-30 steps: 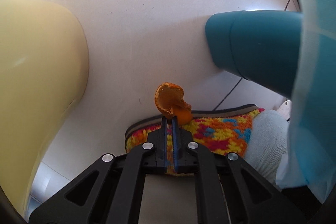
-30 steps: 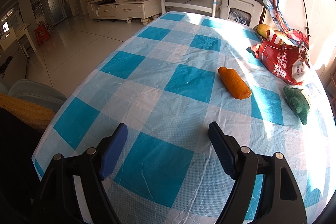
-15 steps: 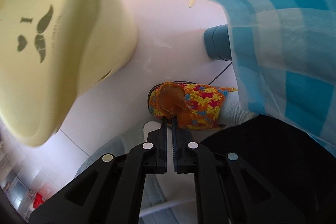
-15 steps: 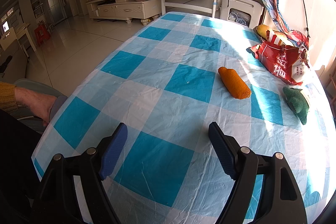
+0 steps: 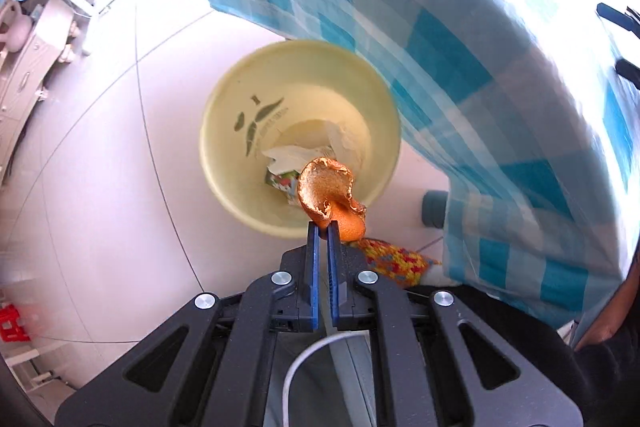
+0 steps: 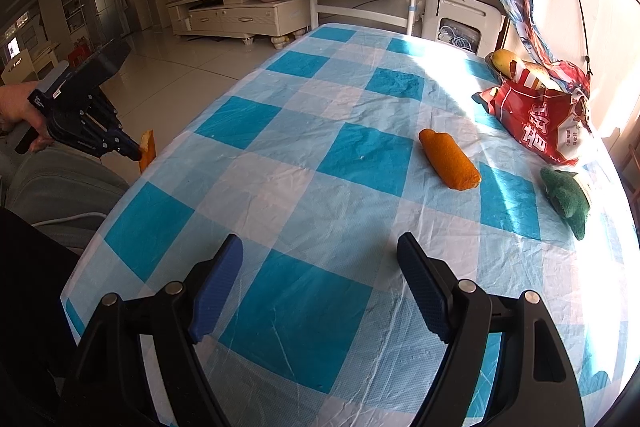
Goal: Collect trash
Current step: 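Carry the peel over the yellow basin and open the left tool, then move both tools back over the table, then grasp the orange peel with the left tool while the right tool grasps the green plush toy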
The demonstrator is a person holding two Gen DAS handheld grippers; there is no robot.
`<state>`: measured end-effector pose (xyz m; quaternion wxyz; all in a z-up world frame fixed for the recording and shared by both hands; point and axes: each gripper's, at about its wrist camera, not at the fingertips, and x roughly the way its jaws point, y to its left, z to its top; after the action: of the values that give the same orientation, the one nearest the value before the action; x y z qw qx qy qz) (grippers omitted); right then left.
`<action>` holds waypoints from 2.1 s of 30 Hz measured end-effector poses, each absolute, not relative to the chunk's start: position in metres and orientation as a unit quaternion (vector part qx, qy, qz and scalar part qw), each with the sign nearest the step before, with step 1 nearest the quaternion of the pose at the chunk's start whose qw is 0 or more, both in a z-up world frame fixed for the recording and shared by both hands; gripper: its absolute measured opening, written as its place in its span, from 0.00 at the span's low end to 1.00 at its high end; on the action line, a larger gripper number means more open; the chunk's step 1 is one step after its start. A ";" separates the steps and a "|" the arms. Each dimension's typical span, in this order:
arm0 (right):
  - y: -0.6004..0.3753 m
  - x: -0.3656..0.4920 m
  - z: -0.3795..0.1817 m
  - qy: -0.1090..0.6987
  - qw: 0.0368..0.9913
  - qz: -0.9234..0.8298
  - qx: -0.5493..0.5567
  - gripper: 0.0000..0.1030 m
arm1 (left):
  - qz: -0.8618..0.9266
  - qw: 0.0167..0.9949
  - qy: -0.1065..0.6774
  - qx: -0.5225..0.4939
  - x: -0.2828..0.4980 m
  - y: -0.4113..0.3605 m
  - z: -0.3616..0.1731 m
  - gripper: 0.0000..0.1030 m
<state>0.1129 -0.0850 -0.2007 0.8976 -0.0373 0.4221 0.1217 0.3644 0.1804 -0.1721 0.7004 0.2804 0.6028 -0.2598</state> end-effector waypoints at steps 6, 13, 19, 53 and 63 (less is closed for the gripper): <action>-0.085 0.112 -0.201 0.420 0.899 0.119 -0.041 0.76 | -0.169 0.748 0.576 0.284 0.366 0.146 -0.223 0.18; -0.085 0.106 -0.196 0.400 0.907 0.123 -0.045 0.81 | -0.107 0.832 0.484 0.249 0.316 0.127 -0.197 0.72; -0.094 0.097 -0.190 0.380 0.916 0.127 -0.026 0.84 | -0.119 0.886 0.425 0.145 0.276 0.114 -0.150 0.84; -0.260 0.164 -0.184 0.395 0.912 -0.050 0.096 0.53 | -0.239 0.854 0.453 0.093 0.266 -0.108 -0.220 0.87; -0.262 0.152 -0.184 0.408 0.905 -0.013 0.119 0.33 | -0.259 0.847 0.454 0.097 0.267 -0.093 -0.225 0.30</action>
<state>0.1518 -0.2623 -0.1841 0.9053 0.1192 0.4076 -0.0129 0.2674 -0.0925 -0.2251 0.8472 0.0968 0.4539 -0.2587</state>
